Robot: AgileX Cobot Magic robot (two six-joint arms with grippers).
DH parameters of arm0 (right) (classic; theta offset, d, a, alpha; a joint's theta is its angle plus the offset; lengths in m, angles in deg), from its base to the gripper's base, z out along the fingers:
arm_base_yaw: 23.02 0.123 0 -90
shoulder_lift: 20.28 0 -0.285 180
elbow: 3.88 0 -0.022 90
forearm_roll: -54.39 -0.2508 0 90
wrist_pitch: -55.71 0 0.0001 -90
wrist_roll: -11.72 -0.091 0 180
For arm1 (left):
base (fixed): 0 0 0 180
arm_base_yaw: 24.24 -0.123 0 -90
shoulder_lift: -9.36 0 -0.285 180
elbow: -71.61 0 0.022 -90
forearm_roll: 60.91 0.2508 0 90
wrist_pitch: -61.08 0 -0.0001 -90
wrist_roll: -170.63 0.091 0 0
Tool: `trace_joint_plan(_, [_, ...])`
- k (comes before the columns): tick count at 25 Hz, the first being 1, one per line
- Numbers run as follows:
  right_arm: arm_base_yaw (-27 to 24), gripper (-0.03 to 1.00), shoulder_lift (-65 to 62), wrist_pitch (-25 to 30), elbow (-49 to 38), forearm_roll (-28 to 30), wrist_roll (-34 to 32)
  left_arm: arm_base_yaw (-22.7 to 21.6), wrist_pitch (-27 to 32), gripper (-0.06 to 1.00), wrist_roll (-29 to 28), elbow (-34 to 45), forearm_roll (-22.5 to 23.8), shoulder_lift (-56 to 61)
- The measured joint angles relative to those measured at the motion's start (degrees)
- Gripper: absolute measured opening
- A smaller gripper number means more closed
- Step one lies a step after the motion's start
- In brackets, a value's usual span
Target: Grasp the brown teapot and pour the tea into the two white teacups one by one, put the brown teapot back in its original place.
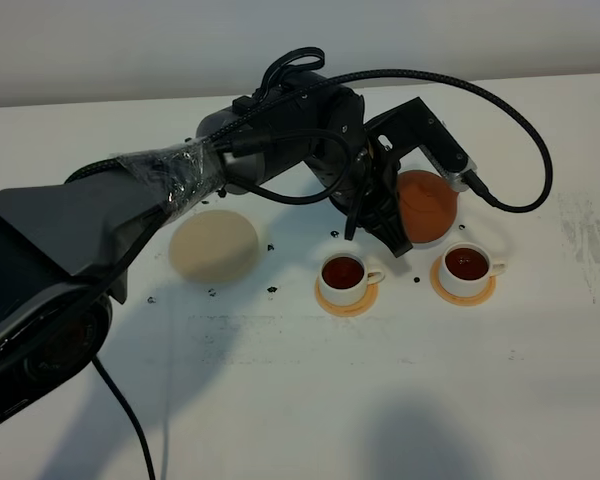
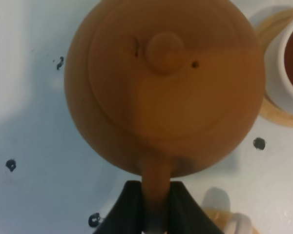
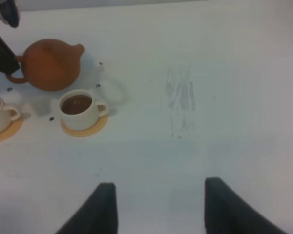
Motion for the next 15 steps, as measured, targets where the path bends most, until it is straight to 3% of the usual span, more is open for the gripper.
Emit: trace_joint_plan(15, [0.0,0.42,0.0,0.0,0.0,0.0,0.0,0.0,-0.6,0.11,-0.3,-0.8,0.3,-2.3])
